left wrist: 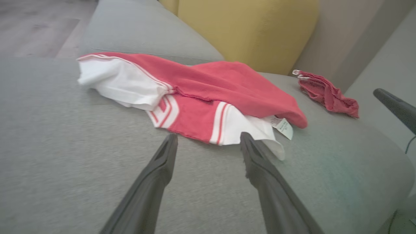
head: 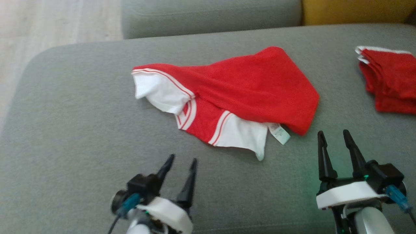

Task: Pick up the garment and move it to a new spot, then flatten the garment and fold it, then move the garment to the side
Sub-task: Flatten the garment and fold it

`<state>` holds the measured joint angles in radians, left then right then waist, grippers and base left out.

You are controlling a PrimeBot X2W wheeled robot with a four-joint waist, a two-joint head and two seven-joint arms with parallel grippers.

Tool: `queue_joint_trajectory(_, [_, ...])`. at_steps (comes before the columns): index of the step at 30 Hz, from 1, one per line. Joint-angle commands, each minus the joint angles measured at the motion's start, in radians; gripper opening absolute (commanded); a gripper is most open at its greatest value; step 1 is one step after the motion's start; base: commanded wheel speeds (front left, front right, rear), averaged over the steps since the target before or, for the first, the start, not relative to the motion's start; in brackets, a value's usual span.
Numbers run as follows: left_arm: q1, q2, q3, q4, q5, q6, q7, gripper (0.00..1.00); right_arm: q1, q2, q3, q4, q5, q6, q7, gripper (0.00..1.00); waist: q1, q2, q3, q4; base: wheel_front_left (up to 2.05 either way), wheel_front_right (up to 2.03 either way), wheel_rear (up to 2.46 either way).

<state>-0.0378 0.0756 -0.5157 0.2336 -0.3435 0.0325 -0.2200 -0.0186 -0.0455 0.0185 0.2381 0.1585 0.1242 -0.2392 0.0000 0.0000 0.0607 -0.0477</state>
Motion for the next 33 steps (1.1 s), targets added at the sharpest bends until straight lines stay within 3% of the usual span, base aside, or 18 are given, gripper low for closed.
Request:
queue_joint_trajectory(1, [-0.057,-0.007,0.025,-0.026,0.004,-0.004,-0.003,1.0,-0.041,-0.005,0.022,-0.033,0.002,0.007,-0.012,1.0,0.0,0.0,0.024,-0.03,0.0,0.0,0.0])
queue_joint_trajectory(7, [-0.128,-0.022,-0.079,0.036,-0.03,-0.044,0.03,1.0,-0.067,-0.005,0.02,-0.036,0.001,0.007,-0.015,1.0,0.0,0.0,0.074,-0.12,0.0,0.0,0.0])
queue_joint_trajectory(12, [-0.184,-0.025,-0.137,0.085,-0.067,-0.049,0.044,1.0,-0.084,-0.005,0.015,-0.035,0.007,0.007,-0.018,1.0,0.0,0.0,0.11,-0.179,0.0,0.0,0.0])
queue_joint_trajectory(21, [-0.291,-0.025,-0.183,0.18,-0.225,0.002,0.044,1.0,-0.108,-0.005,0.038,-0.032,0.025,0.007,-0.022,1.0,0.0,0.0,0.149,-0.238,0.0,0.0,0.0])
queue_joint_trajectory(30, [-0.377,-0.025,-0.185,0.239,-0.404,0.051,0.004,1.0,-0.115,-0.005,0.033,-0.044,0.028,0.007,-0.022,1.0,0.0,0.0,0.163,-0.24,0.0,0.0,0.0])
queue_joint_trajectory(31, [-0.385,-0.025,-0.181,0.25,-0.421,0.06,-0.001,0.93,-0.116,-0.005,0.034,-0.045,0.028,0.007,-0.022,1.0,0.0,0.0,0.163,-0.238,0.0,0.0,0.0])
queue_joint_trajectory(32, [-0.394,-0.025,-0.182,0.264,-0.428,0.069,-0.006,0.47,-0.117,-0.005,0.035,-0.046,0.029,0.007,-0.022,1.0,0.0,0.0,0.164,-0.236,0.0,0.0,0.0])
queue_joint_trajectory(33, [-0.404,-0.025,-0.185,0.279,-0.429,0.074,-0.011,0.35,-0.118,-0.005,0.036,-0.046,0.029,0.007,-0.022,1.0,0.0,0.0,0.165,-0.233,0.0,0.0,0.0])
